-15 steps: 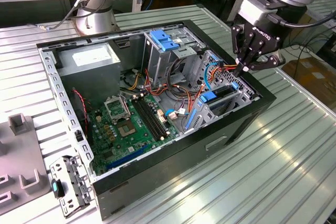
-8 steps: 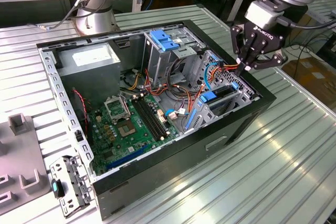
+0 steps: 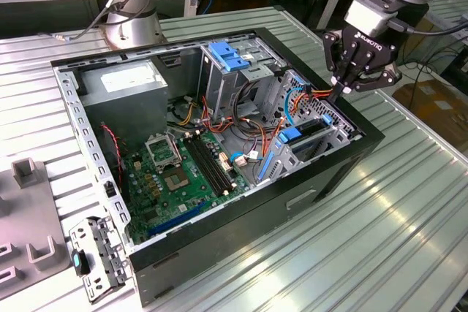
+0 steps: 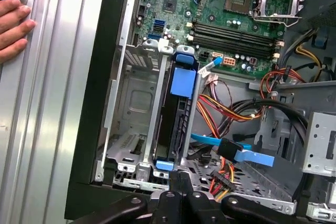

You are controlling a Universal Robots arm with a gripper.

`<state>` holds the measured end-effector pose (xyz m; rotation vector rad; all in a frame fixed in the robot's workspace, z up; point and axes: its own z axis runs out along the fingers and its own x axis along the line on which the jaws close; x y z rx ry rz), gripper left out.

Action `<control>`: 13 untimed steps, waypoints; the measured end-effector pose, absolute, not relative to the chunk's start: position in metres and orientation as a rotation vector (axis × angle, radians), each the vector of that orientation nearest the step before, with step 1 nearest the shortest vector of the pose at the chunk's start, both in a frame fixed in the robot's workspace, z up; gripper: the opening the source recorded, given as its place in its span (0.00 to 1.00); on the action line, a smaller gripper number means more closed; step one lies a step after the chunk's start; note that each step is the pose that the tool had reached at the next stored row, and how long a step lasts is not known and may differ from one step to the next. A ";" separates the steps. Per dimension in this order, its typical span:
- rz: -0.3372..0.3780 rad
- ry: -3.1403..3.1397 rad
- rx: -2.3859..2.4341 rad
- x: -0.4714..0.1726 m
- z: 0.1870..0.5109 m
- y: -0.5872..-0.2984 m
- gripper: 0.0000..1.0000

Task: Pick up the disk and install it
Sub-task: 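Insert the first disk wire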

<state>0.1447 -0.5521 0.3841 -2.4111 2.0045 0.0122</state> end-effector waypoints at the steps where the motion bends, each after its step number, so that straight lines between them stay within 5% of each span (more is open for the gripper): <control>1: 0.012 1.999 -2.416 0.147 0.384 -0.551 0.11; 13: 0.013 1.796 -2.571 0.154 0.383 -0.548 0.11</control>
